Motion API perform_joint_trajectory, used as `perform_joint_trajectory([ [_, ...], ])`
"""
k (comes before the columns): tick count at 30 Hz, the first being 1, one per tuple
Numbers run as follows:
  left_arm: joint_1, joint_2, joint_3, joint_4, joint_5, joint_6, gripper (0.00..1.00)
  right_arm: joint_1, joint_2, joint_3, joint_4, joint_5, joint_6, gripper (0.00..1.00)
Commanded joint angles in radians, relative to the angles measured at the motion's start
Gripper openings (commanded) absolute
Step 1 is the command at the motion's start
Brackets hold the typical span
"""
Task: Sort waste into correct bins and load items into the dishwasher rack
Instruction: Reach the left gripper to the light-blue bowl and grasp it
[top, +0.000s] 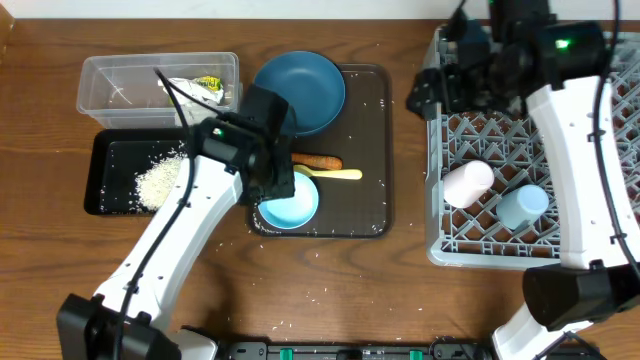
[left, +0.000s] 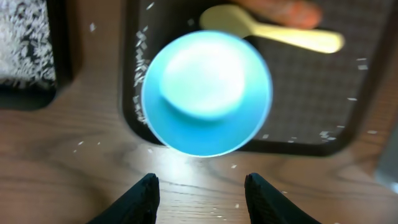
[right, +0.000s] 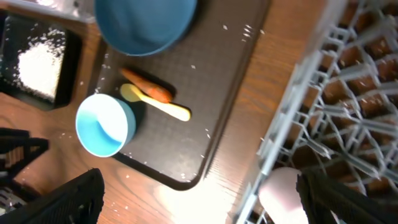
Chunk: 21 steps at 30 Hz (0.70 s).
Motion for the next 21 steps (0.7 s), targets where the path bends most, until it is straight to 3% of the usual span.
perform_joint_trajectory([
  [1, -0.017, 0.008, -0.05, 0.015, -0.051, -0.041, 0.47, 0.023, -0.006, 0.011, 0.016, 0.03, -0.003, 0.97],
  [13, -0.156, 0.009, -0.196, 0.194, -0.104, -0.033, 0.47, -0.006, -0.006, 0.011, 0.015, 0.058, 0.003, 0.95],
  [21, -0.207, 0.013, -0.237, 0.277, -0.115, 0.098, 0.47, -0.007, -0.006, 0.011, 0.014, 0.085, 0.003, 0.95],
])
